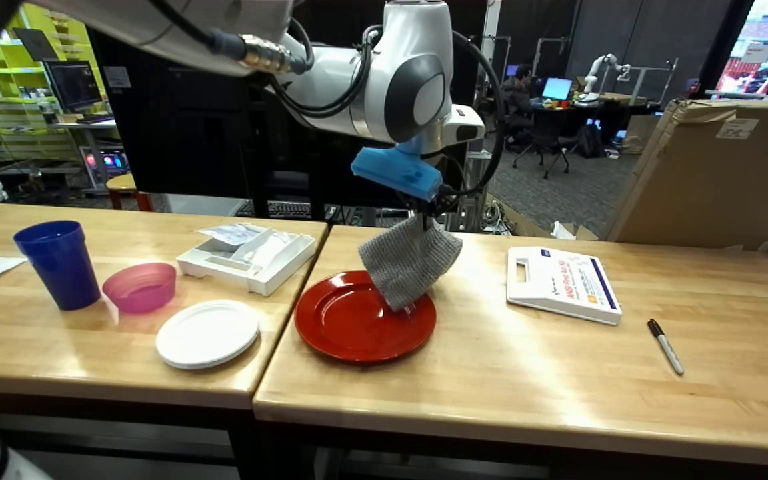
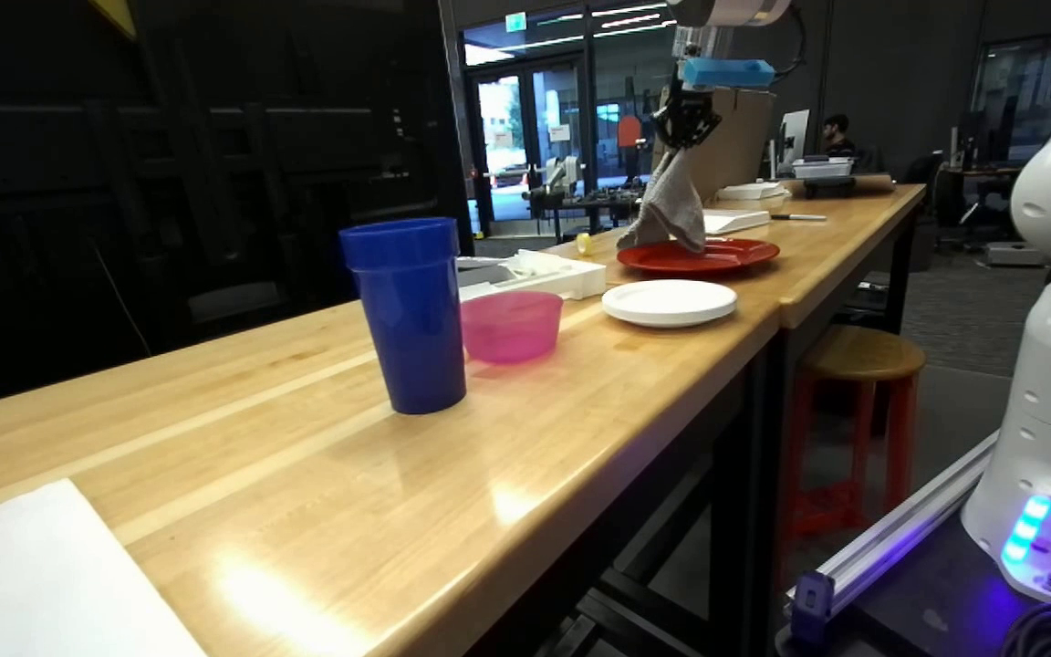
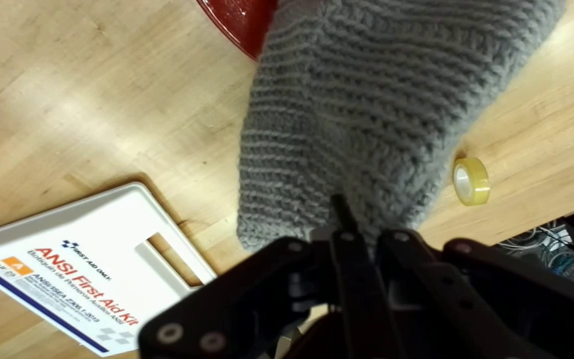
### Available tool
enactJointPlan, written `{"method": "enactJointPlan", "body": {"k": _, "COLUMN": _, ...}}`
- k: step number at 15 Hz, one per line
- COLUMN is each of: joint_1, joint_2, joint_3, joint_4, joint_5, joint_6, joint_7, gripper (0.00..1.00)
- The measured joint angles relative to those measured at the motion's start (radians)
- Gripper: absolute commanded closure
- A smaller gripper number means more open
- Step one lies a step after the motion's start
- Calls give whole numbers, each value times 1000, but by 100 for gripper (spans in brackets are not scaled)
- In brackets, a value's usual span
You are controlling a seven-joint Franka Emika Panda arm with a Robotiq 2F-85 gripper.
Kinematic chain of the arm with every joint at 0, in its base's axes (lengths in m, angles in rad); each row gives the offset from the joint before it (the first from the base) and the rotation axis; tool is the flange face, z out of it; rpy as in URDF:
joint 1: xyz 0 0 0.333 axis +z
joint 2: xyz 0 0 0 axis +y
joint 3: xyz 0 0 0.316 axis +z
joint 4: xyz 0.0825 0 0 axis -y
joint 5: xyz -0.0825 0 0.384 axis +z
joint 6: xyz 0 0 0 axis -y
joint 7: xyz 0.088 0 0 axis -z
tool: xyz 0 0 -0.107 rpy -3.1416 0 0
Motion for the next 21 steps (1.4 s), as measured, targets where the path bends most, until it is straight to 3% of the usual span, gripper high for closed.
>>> {"method": "enactJointPlan", "body": {"k": 10, "joint_1": 2, "joint_2": -3, "joint_3": 6, "joint_4": -4, "joint_5": 5, "joint_6": -2, "joint_7": -25, "gripper": 99}}
{"method": "enactJointPlan", "body": {"k": 21, "joint_1": 23, "joint_2": -166, "joint_3": 29, "joint_4": -95, "joint_5": 20, "joint_6": -60, "joint_7": -95, "gripper": 99}}
